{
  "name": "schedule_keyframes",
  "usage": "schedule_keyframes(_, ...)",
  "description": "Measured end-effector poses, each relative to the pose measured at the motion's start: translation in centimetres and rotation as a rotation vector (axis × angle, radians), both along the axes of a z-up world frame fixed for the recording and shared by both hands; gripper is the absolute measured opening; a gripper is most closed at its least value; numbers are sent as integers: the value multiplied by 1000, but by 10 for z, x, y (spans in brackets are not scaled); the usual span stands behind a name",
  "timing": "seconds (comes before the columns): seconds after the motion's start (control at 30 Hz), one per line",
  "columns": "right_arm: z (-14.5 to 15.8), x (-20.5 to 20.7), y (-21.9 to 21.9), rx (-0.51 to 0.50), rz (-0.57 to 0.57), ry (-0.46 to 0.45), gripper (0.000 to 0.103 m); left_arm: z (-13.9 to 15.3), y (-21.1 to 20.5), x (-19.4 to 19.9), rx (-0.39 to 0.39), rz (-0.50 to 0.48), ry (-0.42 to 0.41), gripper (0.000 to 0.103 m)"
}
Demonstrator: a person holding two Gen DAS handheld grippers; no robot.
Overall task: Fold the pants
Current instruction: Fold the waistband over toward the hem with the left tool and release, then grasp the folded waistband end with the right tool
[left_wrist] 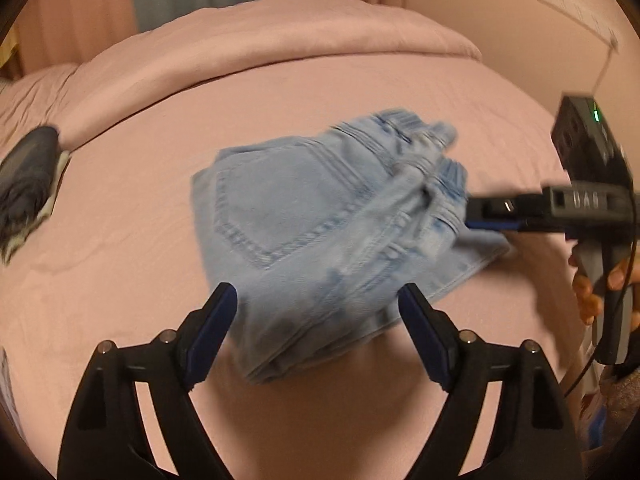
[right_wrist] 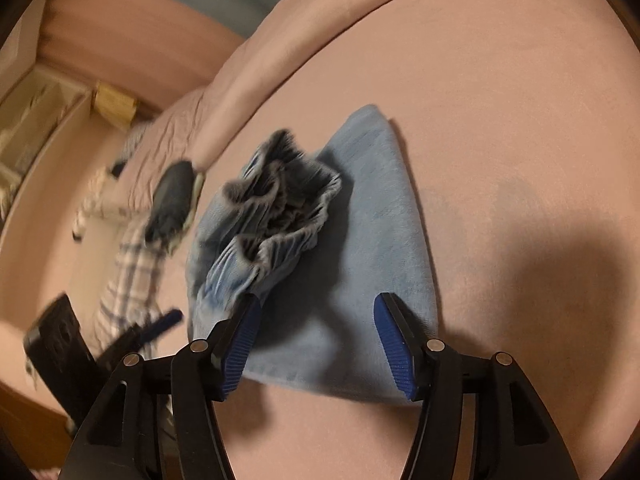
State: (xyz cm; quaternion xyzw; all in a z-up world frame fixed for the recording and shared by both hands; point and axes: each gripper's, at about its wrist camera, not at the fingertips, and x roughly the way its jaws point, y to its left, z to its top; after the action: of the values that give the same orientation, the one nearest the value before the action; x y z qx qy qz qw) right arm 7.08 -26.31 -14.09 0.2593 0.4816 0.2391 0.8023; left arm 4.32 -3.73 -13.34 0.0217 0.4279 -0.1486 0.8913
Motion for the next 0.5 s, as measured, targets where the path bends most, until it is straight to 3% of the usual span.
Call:
schedule_keyframes(0.07, 4, 0, 2, -31, 37, -3, 62, 3, 6, -1, -5, 38, -10, 83)
schedule_keyframes(0.13, 8, -1, 2, -10, 40, 1, 75, 3, 16, 1, -14, 80, -14, 83)
schedule_keyframes(0.2, 9, 0, 6, 29, 41, 3, 80, 2, 26, 1, -32, 102, -7, 83)
schedule_keyframes(0.5, 8, 20, 32, 31, -12, 49, 80, 0, 42, -3, -74, 138, 1, 83)
